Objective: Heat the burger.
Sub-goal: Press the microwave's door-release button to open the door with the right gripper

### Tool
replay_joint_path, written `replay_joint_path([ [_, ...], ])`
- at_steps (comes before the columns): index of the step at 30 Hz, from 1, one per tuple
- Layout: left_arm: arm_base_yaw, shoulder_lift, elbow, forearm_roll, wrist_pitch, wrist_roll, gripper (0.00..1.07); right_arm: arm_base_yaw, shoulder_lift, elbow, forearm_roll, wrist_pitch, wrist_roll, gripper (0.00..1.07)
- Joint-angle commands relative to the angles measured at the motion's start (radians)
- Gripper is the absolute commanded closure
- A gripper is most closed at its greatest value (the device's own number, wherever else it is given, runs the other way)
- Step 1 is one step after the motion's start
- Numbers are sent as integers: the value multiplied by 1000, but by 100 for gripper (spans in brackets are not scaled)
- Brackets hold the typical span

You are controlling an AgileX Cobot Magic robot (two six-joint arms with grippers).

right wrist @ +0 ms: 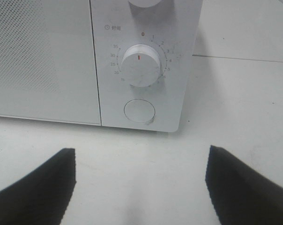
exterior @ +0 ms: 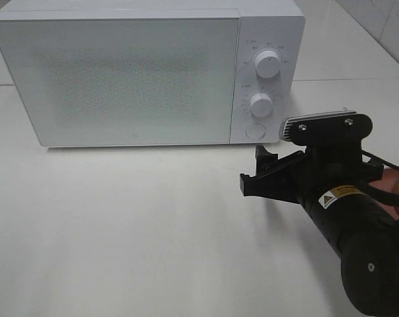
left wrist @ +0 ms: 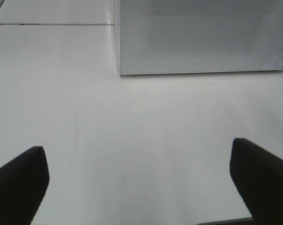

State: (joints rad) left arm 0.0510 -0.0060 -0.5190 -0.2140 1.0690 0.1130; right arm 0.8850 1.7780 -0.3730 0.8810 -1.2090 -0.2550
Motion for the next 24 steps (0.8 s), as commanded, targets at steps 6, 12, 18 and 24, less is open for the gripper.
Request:
replay_joint_path([
  [6, 3, -5, 2, -1, 2, -2, 9, 3, 2, -9, 1, -130, 230, 32],
  [12, 3, -5, 2, -1, 2, -2, 9, 3, 2, -9, 1, -128, 596, 38],
  [18, 3, -5, 2, -1, 2, -2, 9, 3, 2, -9, 1, -75, 984, 52],
  [24, 3, -5, 2, -1, 2, -2, 9, 3, 2, -9, 1, -44, 1283, 69],
])
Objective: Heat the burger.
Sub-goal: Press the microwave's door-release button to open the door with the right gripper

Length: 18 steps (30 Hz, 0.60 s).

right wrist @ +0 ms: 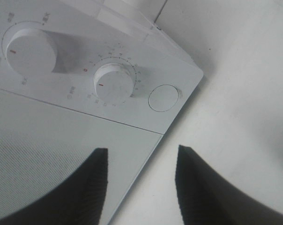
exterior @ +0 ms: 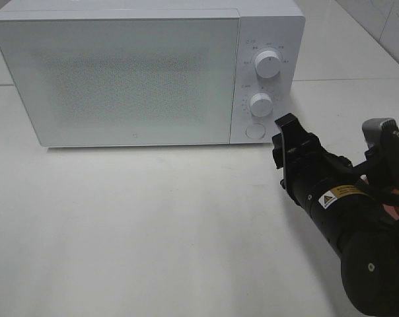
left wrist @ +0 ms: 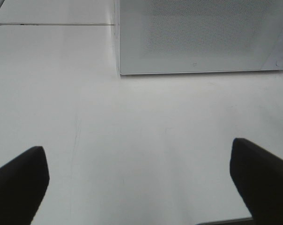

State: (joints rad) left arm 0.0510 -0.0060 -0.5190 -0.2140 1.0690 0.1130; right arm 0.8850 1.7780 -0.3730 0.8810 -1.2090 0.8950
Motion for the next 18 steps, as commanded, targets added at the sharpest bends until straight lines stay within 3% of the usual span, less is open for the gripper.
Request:
replay_joint_path([
  [1, 3, -5, 2, -1, 2, -2, 9, 3, 2, -9, 1, -44, 133, 69],
  [6, 3, -5, 2, -1, 2, -2, 9, 3, 2, -9, 26, -29, 322, 92],
  [9, 3, -5, 2, -1, 2, -2, 9, 3, 2, -9, 34, -22, 337, 95],
  [11, 3, -5, 2, -1, 2, -2, 9, 3, 2, -9, 60, 8, 357, 105],
  [18, 3, -5, 2, -1, 2, -2, 9, -1, 5, -10, 79, 30, 357, 107],
])
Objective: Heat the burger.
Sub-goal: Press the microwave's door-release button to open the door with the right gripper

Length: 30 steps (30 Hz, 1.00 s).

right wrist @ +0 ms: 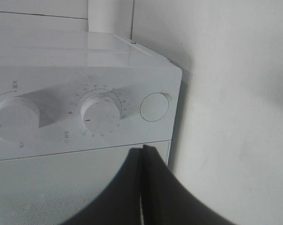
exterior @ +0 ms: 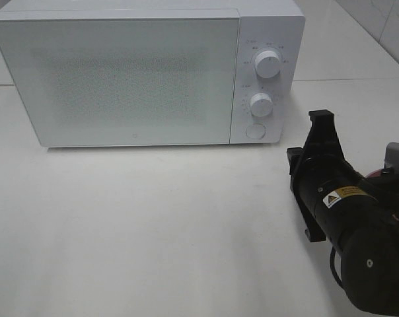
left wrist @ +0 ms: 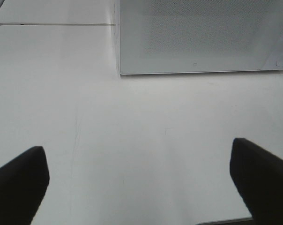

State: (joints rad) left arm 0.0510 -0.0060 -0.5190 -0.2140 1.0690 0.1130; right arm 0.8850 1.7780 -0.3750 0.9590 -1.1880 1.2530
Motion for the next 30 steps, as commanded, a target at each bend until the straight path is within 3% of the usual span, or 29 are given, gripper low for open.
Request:
replay_joint_path([
  [1, 3, -5, 2, -1, 2, -2, 9, -1, 15, -14, 1, 8, 0, 107],
  [10, 3, -5, 2, -1, 2, -2, 9, -14, 97, -94, -7, 13, 43, 107],
  [30, 3, -5, 2, -1, 2, -2, 9, -211, 232, -296, -155, 191, 45, 106],
])
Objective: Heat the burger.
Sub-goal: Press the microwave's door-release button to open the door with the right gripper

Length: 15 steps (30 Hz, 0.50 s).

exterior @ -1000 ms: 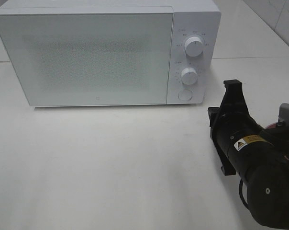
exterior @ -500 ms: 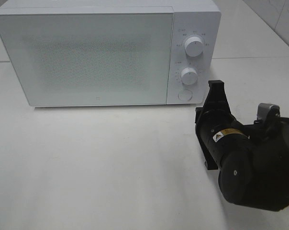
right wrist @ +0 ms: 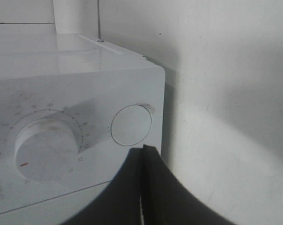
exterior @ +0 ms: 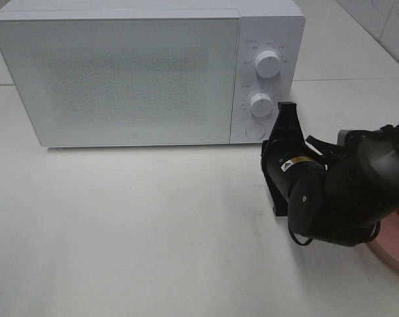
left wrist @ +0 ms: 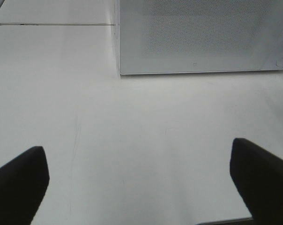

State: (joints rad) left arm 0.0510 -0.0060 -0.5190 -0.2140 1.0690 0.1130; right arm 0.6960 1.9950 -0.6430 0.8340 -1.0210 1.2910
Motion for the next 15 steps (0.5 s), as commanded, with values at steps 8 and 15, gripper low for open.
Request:
replay_joint_path([
  [8, 3, -5, 2, -1, 2, -2, 9, -59, 66, -99, -81, 46, 6, 106],
  [15, 3, -5, 2, -1, 2, -2, 9, -77, 88, -155, -104, 52, -2, 107],
])
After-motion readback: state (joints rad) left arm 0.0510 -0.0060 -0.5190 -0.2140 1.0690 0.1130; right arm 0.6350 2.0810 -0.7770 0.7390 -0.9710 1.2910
